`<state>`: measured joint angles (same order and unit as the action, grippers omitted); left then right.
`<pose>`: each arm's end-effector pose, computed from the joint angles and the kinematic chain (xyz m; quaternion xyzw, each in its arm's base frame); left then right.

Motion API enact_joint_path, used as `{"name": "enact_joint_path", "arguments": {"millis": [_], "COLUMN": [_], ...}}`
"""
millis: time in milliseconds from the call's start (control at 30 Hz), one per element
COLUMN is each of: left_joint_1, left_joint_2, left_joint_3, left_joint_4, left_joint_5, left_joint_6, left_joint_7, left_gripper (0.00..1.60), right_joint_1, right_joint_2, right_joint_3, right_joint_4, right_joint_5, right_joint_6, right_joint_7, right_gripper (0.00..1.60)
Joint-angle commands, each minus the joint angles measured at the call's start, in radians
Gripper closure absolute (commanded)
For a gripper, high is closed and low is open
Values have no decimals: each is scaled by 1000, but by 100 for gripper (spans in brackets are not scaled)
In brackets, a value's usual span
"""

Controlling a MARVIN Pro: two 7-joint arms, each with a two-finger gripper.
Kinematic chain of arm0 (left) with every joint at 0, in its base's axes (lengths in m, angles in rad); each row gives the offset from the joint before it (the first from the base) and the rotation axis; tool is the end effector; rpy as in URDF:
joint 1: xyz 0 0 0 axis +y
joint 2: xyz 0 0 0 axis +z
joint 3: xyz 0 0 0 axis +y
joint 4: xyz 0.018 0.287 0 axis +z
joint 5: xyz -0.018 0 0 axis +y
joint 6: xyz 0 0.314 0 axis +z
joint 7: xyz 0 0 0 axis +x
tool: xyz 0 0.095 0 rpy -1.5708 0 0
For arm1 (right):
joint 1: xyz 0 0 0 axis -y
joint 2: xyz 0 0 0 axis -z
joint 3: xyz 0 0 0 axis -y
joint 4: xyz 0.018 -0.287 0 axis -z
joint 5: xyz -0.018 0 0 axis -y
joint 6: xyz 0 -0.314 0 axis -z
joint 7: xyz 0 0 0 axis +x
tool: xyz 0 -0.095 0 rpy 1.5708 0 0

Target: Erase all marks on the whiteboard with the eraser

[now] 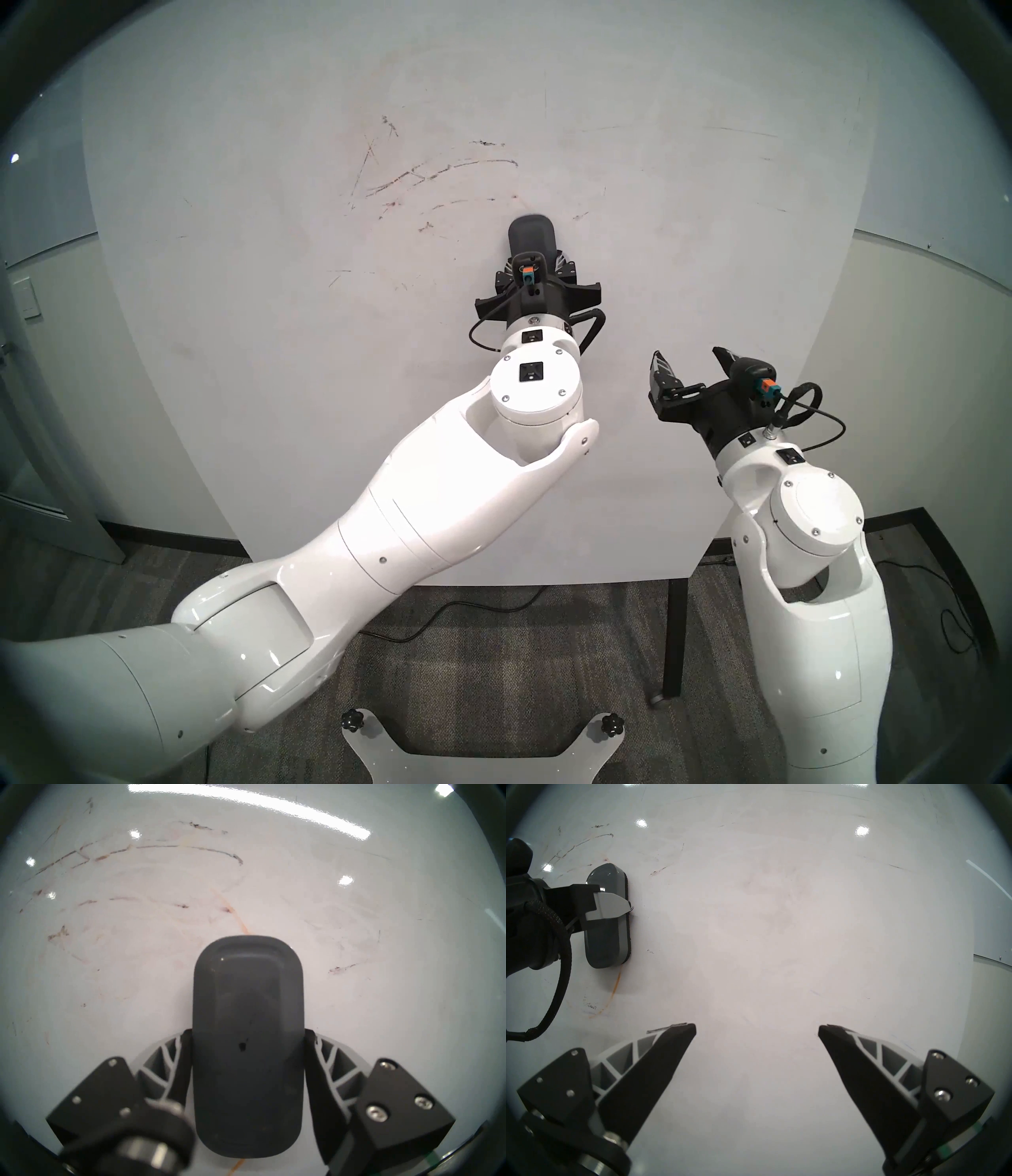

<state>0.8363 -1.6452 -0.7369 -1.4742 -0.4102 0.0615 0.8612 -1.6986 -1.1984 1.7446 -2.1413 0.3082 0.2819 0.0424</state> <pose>0.4659 -0.2704 -0.0564 0.5815 0.0544 0.8056 0.0995 0.3651 -0.0883 -0.1242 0.6386 0.0635 0.7667 0.0185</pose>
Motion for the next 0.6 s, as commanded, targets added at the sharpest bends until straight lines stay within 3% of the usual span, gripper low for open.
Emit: {"name": "enact_joint_path", "arguments": {"millis": [0, 267, 567], "left_joint_1": [-98, -129, -134], "left_joint_2": [-32, -48, -75], "left_joint_3": [-38, -60, -89], "left_joint_4": [-4, -6, -22], "left_joint_5": [8, 1, 13], "left_joint_6": [-4, -5, 14], "left_joint_7": [-20, -9, 58], "left_gripper": [160, 160, 160], "right_joint_1": [8, 8, 8], "right_joint_2": [1, 1, 1], "right_joint_3": [-3, -3, -3], "right_joint_4": [-21, -21, -21], "right_joint_5": [0, 0, 0], "right_joint_6": [-7, -7, -8], "right_joint_7": [2, 2, 2], "right_gripper": [0, 0, 0]}}
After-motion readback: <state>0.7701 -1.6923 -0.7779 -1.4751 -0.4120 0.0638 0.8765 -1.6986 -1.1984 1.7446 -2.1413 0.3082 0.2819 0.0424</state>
